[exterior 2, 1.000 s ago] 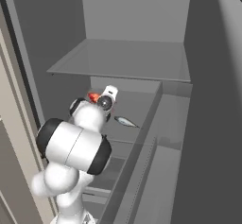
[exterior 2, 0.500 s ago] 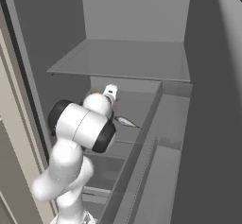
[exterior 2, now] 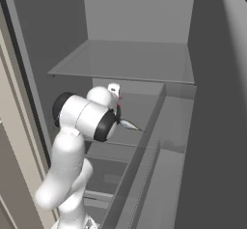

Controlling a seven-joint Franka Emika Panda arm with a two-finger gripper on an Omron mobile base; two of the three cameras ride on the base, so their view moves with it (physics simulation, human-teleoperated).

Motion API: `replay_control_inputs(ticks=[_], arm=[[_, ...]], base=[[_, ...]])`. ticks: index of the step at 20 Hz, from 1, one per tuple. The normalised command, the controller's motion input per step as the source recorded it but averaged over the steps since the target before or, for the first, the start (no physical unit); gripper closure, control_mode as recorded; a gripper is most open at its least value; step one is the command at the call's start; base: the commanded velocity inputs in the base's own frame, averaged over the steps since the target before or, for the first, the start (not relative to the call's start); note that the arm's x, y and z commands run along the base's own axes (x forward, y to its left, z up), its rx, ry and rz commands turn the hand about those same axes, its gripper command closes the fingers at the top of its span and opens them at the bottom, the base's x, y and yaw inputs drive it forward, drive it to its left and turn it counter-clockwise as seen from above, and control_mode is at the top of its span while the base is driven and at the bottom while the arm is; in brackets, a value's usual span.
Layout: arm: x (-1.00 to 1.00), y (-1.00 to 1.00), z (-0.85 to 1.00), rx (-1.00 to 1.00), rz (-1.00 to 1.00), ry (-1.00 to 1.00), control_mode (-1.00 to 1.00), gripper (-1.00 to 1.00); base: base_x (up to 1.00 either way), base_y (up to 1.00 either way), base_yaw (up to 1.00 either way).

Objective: Place the fish on the counter behind the older fish on the same shelf of the fridge to maintain FIFO order. Close the fridge door when finished.

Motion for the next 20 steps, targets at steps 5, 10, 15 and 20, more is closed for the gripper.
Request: replay_control_inputs(ticks=[5, 10, 15, 20], arm=[[0.31, 0.0, -0.05, -0.03, 0.05, 0.02, -1.0, 1.0], [0.25, -0.01, -0.21, -0.01, 0.04, 0.0, -1.0, 1.0], [0.22, -0.03, -0.3, -0.01, 0.06, 0.0, -1.0, 1.0], [0.2, -0.02, -0.38, -0.02, 0.06, 0.0, -1.0, -1.0]], base=[[0.0, 0.0, 0.0], [0.0, 0.0, 0.0], [0.0, 0.0, 0.0], [0.0, 0.0, 0.0]])
